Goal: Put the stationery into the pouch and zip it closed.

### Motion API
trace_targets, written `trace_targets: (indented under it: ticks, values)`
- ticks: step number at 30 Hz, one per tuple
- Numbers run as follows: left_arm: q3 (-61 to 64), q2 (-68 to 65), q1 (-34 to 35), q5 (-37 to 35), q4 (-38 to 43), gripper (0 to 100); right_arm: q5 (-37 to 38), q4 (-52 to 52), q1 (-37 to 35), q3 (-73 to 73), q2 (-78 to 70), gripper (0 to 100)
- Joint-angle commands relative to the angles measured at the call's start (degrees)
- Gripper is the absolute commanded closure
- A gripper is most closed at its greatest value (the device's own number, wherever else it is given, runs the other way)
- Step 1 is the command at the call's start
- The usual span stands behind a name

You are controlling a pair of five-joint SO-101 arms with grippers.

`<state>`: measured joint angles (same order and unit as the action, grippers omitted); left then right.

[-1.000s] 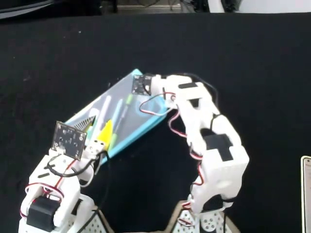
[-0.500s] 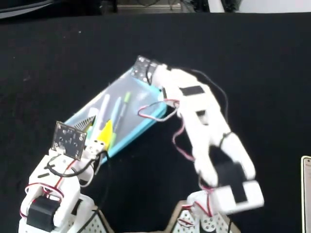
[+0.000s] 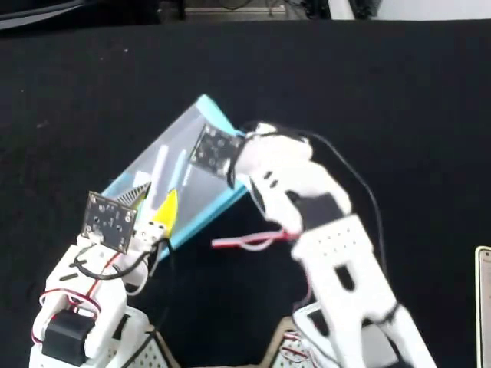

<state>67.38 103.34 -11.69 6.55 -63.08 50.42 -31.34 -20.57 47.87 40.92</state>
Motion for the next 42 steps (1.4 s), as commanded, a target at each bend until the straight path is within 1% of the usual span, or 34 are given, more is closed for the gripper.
trace_targets:
  ticks: [1,3,6,8,11,15,25,31,34,38,42]
  values:
    - [-0.22,0.26,-0.84,0.35,0.00,86,-0.62,-0.62,-3.08,0.31,10.77,98.8]
    - [0.57,0.26,-0.84,0.35,0.26,86,-0.62,-2.37,-4.40,-0.84,13.41,98.8]
    - [0.48,0.26,-0.92,0.09,0.26,85,-0.62,-7.74,-6.77,-4.97,14.99,98.8]
    - [0.31,0.26,-1.36,-2.29,0.26,85,-1.14,-11.52,-8.35,-8.57,14.99,98.8]
    - [0.31,0.26,-5.14,-4.31,0.09,85,-5.45,-13.89,-10.37,-13.23,14.99,98.8]
    - [0.84,0.26,-9.98,-4.40,-0.26,85,-8.00,-14.15,-12.48,-16.66,14.99,98.8]
    - [0.13,0.35,-10.95,-4.13,-0.53,85,-8.26,-14.15,-12.75,-20.18,14.20,98.8]
    - [-8.48,0.35,-10.33,-4.04,-8.53,85,-8.26,-14.24,-12.75,-22.46,8.66,98.8]
    - [-8.84,0.35,-10.95,-3.87,-9.76,85,-8.26,-14.24,-12.75,-23.60,6.90,98.8]
    - [-8.84,0.35,-15.69,0.35,-11.69,82,-8.26,-14.15,-12.75,-24.13,6.11,98.8]
    - [-8.13,0.35,-18.51,1.58,-12.31,82,-8.26,-14.15,-12.75,-24.04,5.41,98.8]
